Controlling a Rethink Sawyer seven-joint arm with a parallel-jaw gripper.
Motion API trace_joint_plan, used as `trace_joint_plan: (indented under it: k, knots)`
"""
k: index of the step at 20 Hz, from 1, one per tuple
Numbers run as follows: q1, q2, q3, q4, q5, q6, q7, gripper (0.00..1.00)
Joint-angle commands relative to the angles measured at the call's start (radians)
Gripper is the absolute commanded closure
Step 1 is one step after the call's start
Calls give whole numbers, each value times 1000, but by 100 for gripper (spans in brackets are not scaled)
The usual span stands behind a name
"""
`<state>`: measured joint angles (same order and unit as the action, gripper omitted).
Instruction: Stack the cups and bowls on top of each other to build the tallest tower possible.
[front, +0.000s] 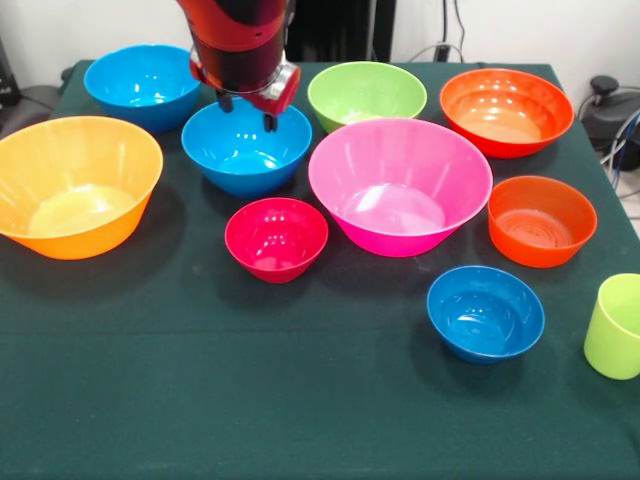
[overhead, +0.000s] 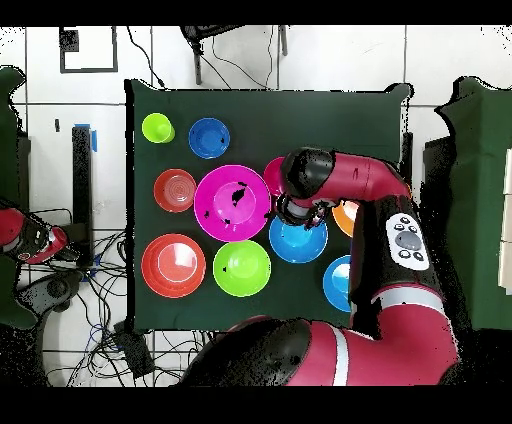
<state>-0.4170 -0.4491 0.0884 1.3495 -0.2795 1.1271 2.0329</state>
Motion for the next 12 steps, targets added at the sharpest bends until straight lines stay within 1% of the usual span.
trace_joint_plan:
  k: [1, 7, 12]
  knots:
    - [8, 81, 86, 47, -63, -137, -103, 0]
    - [4, 126, 99, 14, -50, -179, -96, 0]
    - [-9, 137, 109, 8, -37, -210, -103, 0]
